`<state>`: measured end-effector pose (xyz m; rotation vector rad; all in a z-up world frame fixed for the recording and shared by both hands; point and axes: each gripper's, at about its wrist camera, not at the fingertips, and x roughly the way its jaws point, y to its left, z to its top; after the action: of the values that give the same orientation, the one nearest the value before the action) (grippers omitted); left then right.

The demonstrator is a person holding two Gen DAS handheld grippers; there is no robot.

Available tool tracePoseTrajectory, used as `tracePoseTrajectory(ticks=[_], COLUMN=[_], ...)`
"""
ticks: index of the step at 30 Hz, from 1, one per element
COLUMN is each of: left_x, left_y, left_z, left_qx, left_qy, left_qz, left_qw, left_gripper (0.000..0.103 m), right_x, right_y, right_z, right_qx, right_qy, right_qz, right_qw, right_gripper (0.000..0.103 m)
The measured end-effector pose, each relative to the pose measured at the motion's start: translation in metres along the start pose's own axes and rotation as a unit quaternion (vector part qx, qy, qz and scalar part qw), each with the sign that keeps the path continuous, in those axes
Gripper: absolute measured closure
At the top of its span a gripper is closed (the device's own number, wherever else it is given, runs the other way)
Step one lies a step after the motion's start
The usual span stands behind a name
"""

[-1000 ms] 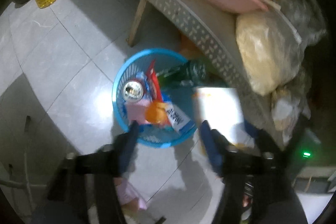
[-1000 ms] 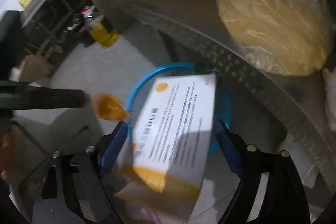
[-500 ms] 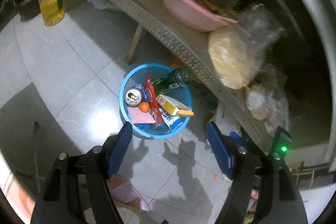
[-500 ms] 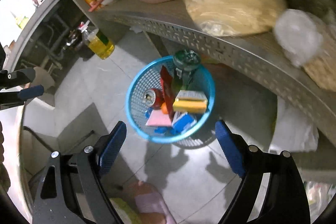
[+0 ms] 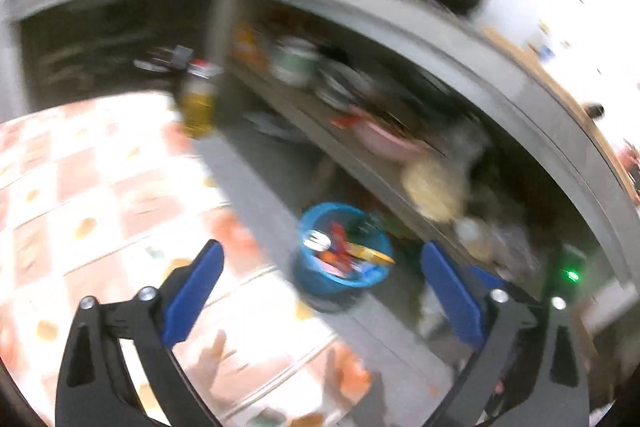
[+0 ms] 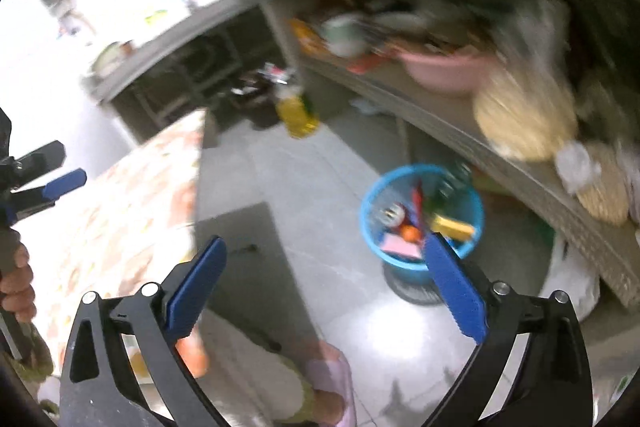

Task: Collect trash
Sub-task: 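Move both open tools back from the basket to the table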

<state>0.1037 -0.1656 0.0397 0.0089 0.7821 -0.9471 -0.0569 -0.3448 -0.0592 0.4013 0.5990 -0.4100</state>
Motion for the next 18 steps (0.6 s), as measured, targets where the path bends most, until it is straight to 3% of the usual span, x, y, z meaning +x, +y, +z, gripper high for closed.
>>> tracePoseTrajectory(ticks=[5,9,14,18], left_x=[-0.068,-0.108,-0.132,-0.149], left_y=[0.025,0.039,0.044,0.037], left_z=[-0.041,-0.077,-0.104,-0.118], left_qx=[-0.047,-0.08,-0.097,-0.09], left_qy=[-0.067,-0.1,-0.09,-0.099], left_qz=[0.11,0.205,0.269,0.287], left_qw=[0.9906,0.9704,0.9541,0.9486], left_gripper=[0.005,0.005,0.005,0.005], right_x=[-0.016,-0.029,-0.049,-0.067], right_y=[0.061,0.095,0.126,0.149], right_z=[-0.008,-0.012,-0.022,-0.037], right_qx=[-0.069,-0.112,-0.137,-0.146], right_qy=[-0.02,-0.045,-0.091,-0.1], right_qz=[0.014,0.012,0.012,0.028], right_qw=[0.997,0.993,0.986,0.984], right_gripper=[0.008,0.008,0.008,0.008])
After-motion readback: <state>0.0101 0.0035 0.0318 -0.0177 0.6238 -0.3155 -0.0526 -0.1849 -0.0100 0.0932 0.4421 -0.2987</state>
